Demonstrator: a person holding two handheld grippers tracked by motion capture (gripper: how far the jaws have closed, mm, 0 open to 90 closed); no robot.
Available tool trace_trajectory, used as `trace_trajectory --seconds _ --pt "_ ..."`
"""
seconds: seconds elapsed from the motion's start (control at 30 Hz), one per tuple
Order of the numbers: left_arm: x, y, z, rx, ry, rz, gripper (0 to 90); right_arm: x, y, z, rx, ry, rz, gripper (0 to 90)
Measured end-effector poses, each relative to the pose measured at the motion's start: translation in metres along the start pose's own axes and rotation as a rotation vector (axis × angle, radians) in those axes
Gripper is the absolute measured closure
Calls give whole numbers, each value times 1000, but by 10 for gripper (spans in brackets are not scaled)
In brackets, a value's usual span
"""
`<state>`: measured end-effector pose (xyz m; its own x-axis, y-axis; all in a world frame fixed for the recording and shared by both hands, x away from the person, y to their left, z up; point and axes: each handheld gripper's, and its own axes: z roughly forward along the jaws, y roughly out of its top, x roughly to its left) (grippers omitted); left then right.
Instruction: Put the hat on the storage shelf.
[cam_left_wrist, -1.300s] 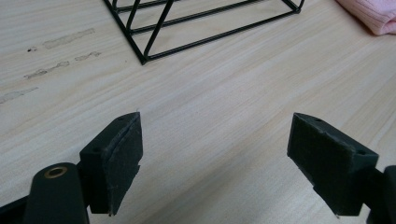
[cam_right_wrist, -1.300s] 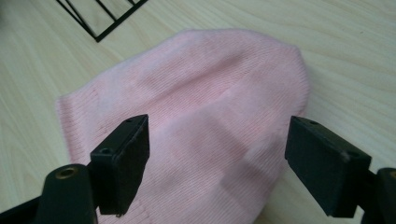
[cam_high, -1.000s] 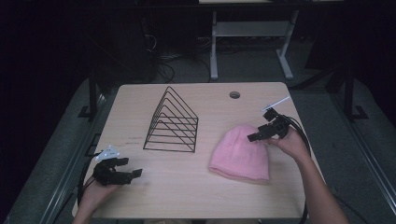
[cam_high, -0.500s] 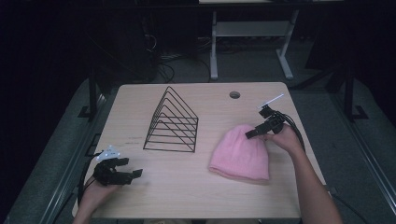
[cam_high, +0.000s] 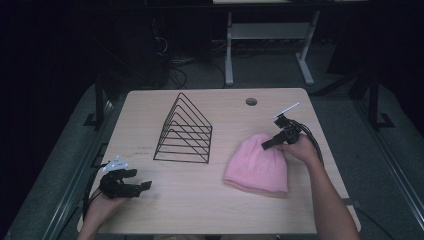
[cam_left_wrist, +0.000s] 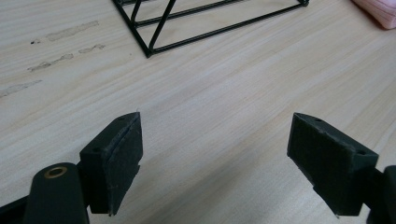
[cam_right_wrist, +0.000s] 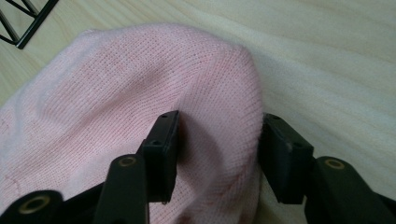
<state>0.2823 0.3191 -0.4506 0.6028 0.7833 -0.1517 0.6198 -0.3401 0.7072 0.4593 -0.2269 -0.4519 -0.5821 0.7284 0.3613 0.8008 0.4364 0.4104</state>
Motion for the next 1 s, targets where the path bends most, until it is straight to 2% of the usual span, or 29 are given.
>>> trace_trajectory --seconds 0.13,0.3,0.33,0.4,0.43,0.47,0.53,0.67,0.9,1.0 --pt "0 0 3 1 -1 -3 183 -2 -1 0 -12 7 7 549" --pt "-1 0 4 -4 -1 -7 183 -5 -2 1 -10 44 27 624" --pt "-1 0 4 -5 3 -4 184 -7 -3 1 -10 69 37 663" --pt "-1 0 4 -4 5 -2 186 -8 -4 2 -16 82 52 693" --pt "-1 0 4 -5 4 -4 186 -8 -4 2 -16 82 52 693" --pt "-1 0 4 -6 4 -4 186 -11 -6 2 -23 110 69 711" --pt "-1 0 5 -4 4 -4 186 -12 -7 2 -32 118 77 716" --pt "0 1 4 -3 6 3 186 -17 -14 3 -74 185 117 733" --pt "-1 1 5 2 -2 1 186 -15 -19 -5 -110 198 118 746" --pt "-2 1 5 -7 -4 0 186 -7 -17 -15 -133 189 90 750"
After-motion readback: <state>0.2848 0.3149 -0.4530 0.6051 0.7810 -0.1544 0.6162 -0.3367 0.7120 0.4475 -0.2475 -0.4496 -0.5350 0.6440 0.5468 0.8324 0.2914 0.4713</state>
